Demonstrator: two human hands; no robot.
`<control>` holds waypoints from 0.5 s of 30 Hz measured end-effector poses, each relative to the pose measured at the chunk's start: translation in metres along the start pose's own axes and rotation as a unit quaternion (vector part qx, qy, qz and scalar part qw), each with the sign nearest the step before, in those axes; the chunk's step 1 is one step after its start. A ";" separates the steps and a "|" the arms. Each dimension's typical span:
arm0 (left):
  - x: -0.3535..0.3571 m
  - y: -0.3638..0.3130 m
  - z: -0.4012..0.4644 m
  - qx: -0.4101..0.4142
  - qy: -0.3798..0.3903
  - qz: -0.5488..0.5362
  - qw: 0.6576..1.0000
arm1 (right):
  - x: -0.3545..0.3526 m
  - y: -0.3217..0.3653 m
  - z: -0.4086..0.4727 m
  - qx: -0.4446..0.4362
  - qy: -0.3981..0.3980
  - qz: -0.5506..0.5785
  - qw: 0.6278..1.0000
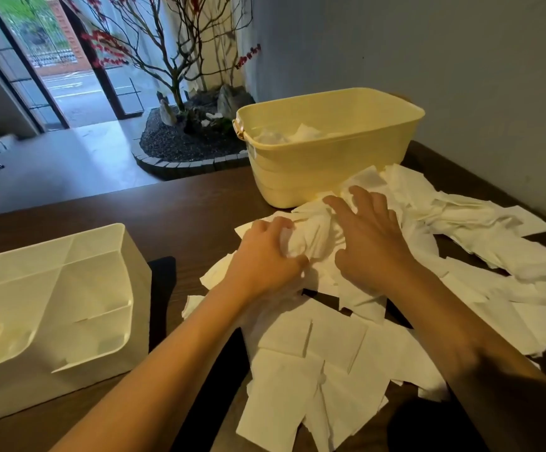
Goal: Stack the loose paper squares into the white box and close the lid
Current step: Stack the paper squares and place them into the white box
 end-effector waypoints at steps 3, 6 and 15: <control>0.006 0.005 -0.004 0.007 0.010 0.061 0.998 | -0.001 0.007 0.010 -0.047 0.051 -0.049 0.996; 0.011 0.006 0.004 0.023 -0.014 0.067 0.997 | 0.003 0.012 0.017 -0.091 0.096 -0.019 0.991; 0.010 0.010 0.022 0.063 -0.050 0.034 0.996 | 0.011 0.018 0.044 -0.057 0.066 0.011 0.996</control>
Point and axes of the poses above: each hand's wrist, its own z-axis towards the middle knuckle, its own x-axis out of the palm, y = z × x, the point moved 1 cm from there along z, towards the middle knuckle, and after that the axes turned 5 degrees about -x, right-handed, at the moved point
